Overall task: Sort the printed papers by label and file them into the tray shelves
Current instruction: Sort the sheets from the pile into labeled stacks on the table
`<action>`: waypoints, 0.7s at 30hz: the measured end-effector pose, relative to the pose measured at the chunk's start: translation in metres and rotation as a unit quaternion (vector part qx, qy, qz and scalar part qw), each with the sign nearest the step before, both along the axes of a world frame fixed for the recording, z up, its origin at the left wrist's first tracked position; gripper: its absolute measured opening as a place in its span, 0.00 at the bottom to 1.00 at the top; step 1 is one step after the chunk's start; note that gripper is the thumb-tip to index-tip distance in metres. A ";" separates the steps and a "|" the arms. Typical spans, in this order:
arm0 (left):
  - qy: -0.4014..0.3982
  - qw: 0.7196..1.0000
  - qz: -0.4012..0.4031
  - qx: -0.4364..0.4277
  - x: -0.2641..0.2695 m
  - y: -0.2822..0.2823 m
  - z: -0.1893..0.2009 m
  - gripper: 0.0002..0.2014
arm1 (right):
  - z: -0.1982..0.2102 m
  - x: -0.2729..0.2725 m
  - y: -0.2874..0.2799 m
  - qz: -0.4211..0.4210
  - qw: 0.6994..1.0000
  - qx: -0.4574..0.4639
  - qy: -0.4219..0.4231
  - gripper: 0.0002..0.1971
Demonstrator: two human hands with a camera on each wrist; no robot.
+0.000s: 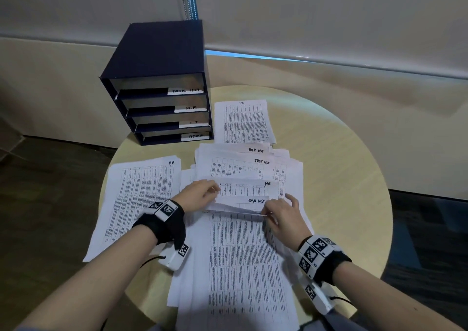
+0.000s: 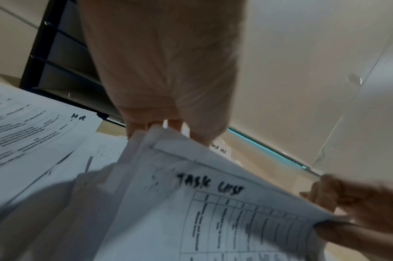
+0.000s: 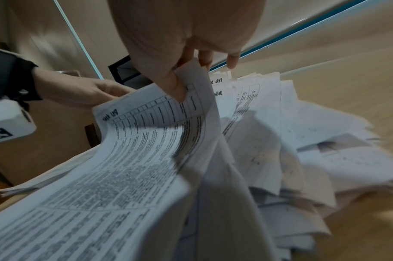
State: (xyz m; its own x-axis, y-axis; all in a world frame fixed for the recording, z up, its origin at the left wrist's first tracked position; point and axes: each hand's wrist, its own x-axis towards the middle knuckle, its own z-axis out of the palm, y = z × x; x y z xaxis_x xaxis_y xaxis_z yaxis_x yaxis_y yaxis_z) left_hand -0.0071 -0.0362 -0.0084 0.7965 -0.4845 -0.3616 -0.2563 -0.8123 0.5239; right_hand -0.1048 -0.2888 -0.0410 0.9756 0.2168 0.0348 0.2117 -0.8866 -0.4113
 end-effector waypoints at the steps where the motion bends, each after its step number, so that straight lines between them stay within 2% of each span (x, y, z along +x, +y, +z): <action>1: -0.006 0.999 0.002 0.032 0.003 -0.001 -0.002 0.12 | 0.001 0.000 0.001 0.000 1.000 0.006 -0.003 0.05; 5: -0.059 0.990 -0.041 0.122 0.007 -0.009 -0.003 0.07 | 0.004 0.003 0.001 -0.002 1.000 0.011 -0.013 0.09; 7: -0.084 0.989 -0.050 0.107 0.007 -0.011 -0.001 0.07 | 0.003 0.003 0.001 0.002 0.999 -0.007 -0.036 0.06; 10: -0.103 0.989 -0.066 0.079 0.002 -0.011 0.004 0.10 | 0.001 0.005 0.000 -0.014 0.998 0.000 -0.057 0.07; 17: -0.189 0.967 -0.155 0.067 -0.011 -0.004 0.007 0.10 | -0.004 0.007 -0.002 -0.007 0.999 0.007 -0.033 0.06; 21: -0.174 0.977 -0.118 0.030 -0.014 0.003 0.006 0.14 | -0.008 0.002 -0.003 -0.004 0.999 0.012 -0.035 0.06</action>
